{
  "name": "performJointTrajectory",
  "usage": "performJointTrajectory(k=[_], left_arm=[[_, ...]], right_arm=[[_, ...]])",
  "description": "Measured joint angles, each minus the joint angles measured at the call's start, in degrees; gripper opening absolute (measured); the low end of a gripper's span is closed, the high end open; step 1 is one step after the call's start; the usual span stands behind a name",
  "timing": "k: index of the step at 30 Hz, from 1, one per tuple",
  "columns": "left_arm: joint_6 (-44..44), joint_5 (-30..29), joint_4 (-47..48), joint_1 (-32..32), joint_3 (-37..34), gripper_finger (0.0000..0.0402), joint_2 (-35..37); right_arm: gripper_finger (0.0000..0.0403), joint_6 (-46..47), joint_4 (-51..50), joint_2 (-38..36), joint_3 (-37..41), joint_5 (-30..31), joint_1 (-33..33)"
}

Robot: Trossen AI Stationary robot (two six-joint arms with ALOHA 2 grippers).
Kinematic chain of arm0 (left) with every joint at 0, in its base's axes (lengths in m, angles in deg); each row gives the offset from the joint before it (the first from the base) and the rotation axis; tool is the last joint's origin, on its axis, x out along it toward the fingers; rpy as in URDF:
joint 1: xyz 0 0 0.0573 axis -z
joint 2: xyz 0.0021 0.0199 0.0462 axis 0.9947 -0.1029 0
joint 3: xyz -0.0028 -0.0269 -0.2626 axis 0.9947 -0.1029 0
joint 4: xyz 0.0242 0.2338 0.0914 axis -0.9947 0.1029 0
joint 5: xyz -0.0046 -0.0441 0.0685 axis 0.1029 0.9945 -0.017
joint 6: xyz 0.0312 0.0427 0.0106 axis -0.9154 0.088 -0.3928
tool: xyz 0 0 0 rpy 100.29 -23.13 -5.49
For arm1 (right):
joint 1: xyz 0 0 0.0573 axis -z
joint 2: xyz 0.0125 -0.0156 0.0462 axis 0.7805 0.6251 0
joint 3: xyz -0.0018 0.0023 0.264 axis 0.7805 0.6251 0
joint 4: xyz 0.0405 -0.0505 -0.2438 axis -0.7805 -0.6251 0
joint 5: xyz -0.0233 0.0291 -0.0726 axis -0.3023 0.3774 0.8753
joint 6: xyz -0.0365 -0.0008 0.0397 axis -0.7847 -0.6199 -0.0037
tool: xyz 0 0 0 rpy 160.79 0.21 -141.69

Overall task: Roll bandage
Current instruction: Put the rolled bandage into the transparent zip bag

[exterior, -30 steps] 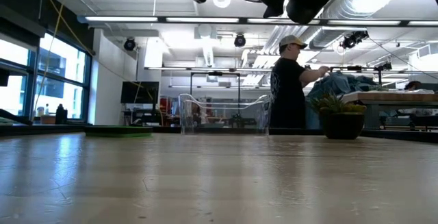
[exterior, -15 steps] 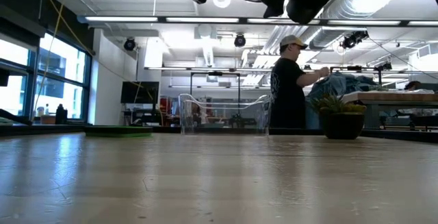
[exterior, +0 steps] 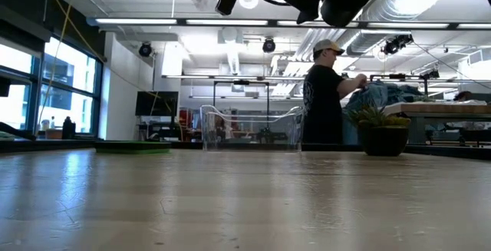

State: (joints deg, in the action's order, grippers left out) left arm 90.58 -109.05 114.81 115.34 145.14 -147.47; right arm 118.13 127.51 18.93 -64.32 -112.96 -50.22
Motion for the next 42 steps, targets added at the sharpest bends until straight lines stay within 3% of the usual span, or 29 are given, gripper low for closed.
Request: performJointTrajectory(k=[7, 19, 26, 42], left_arm=[[5.01, -0.10, 2.08, -0.11, 0.31, 0.0117, -2.19], [10.06, -4.38, 6.89, 1.91, 0.31, 0.0117, 0.30], [3.67, -3.95, -1.43, 0.30, 0.31, 0.0117, 0.39], [2.87, -7.93, -0.09, 0.52, 0.31, 0.0117, 0.73]], right_arm=[[0.0000, 0.00, -0.01, 0.00, 0.00, 0.00, 0.04], [0.0000, 0.02, 4.75, 0.00, 0.00, 0.23, 0.06], [0.0000, -0.64, 5.41, 0.00, 0.00, 0.22, 0.06], [0.0000, -0.83, 5.61, 0.00, -0.02, 0.28, 1.19]])
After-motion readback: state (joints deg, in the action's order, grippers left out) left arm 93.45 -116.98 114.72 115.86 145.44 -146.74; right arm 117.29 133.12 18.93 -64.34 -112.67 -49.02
